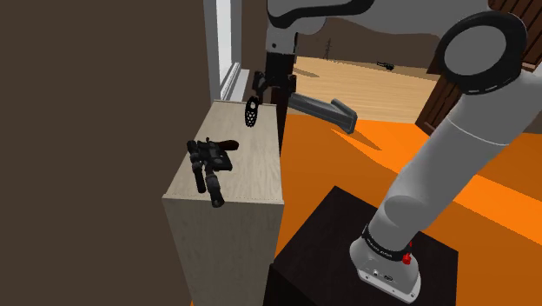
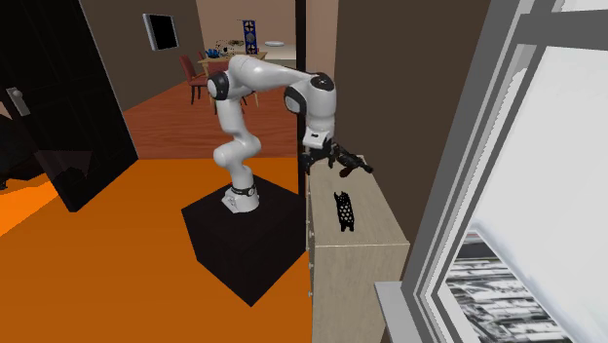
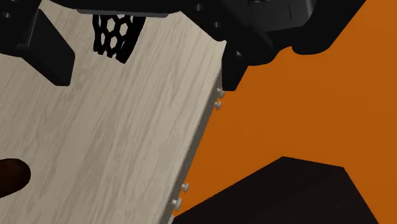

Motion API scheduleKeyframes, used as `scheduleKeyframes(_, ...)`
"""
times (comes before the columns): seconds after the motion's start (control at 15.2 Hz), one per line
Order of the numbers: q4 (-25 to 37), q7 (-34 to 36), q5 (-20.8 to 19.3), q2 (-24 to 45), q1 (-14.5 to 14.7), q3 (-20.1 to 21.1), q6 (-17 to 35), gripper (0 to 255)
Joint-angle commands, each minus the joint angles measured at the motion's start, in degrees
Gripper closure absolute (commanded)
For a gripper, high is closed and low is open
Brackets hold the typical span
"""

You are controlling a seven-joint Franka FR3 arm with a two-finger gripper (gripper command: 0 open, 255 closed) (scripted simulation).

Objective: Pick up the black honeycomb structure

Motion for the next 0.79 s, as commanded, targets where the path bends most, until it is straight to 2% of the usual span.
scheduleKeyframes(0.0,6.0,1.9,0.5,5.5,-0.3,-0.3,-1.2,0)
scheduleKeyframes(0.33,21.8,6.2,2.1,18.9,-1.6,-1.4,-5.4,0)
scheduleKeyframes(0.59,38.1,9.9,3.9,31.1,-3.3,-2.3,-10.9,0)
scheduleKeyframes(0.73,38.3,10.0,4.0,31.8,-3.4,-2.3,-10.5,0)
